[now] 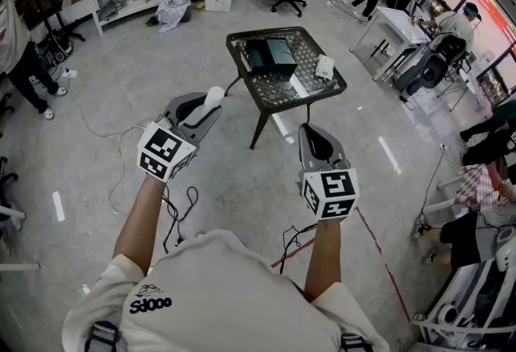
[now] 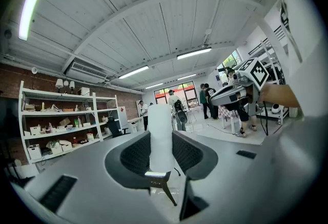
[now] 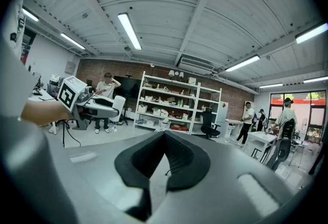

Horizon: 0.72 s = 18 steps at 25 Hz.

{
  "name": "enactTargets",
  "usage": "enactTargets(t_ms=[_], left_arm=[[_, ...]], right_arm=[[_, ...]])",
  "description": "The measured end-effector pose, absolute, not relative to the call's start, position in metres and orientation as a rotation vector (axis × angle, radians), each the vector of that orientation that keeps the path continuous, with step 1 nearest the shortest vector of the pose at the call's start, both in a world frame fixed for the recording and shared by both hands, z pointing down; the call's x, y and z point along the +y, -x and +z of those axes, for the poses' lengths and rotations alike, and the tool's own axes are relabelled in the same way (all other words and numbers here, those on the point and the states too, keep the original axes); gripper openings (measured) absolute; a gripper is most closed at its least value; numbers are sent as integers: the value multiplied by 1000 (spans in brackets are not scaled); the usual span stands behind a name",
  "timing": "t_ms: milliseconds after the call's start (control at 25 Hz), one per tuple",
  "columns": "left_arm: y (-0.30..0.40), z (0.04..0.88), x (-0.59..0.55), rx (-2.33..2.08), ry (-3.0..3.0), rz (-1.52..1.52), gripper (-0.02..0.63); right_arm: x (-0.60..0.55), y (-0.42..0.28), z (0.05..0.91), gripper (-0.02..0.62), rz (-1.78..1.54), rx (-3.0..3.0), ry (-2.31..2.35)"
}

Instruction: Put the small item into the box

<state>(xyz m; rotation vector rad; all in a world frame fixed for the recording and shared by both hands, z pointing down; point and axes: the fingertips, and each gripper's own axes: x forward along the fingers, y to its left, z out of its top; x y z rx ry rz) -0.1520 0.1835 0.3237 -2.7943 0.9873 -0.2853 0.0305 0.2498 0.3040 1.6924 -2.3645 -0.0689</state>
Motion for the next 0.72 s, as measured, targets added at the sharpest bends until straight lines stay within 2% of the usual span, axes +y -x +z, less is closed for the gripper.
enactTargets(t_ms=[720], left_arm=[[119, 345, 191, 992, 2825, -329, 129]], right_arm=[[252, -68, 325, 3, 12, -2384, -1737]])
